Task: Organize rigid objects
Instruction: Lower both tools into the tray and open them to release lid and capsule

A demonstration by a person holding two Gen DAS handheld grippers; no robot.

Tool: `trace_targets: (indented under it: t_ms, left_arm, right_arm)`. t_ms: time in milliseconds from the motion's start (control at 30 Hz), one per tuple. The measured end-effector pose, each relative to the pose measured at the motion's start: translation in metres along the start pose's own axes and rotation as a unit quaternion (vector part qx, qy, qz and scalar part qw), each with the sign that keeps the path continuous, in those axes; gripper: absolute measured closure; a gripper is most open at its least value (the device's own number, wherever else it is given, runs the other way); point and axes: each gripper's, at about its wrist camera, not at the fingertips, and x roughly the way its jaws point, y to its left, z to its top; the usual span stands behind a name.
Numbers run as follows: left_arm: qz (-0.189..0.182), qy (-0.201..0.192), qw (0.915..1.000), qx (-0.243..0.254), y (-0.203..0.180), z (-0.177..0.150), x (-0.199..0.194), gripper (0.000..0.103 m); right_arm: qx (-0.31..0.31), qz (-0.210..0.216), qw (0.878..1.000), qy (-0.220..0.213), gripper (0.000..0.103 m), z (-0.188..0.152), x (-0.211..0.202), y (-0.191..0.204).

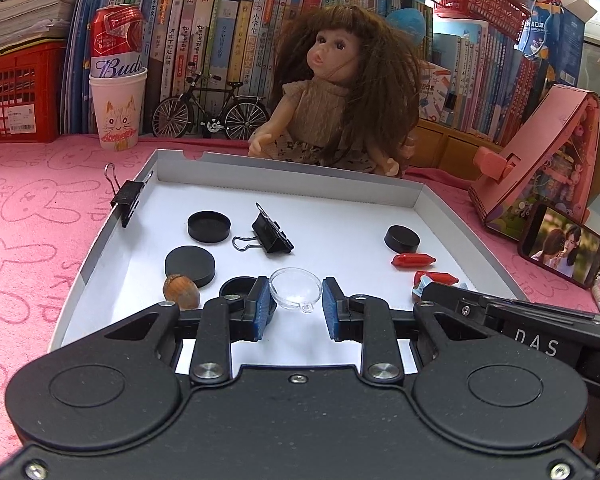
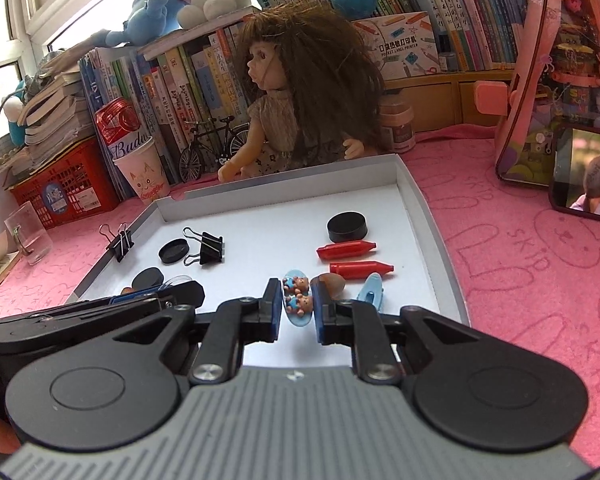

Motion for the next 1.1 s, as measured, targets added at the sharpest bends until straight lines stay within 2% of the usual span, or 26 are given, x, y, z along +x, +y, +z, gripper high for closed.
trace_targets:
  t_ms: [667,1100]
  left_arm:
    - [0.028,0.017,0.9991,0.025,-0.011,0.002,0.010,0.077]
    - [0.020,0.017,0.9994,0.023,-0.014,0.004,0.002,0.077]
  right_arm:
    - [-0.005,-0.024,1.000,0.016,0.082,0.001,0.009,0.001]
    - [-0.009,-0.021,1.000,0.013,0.077,0.003,0.004,0.005]
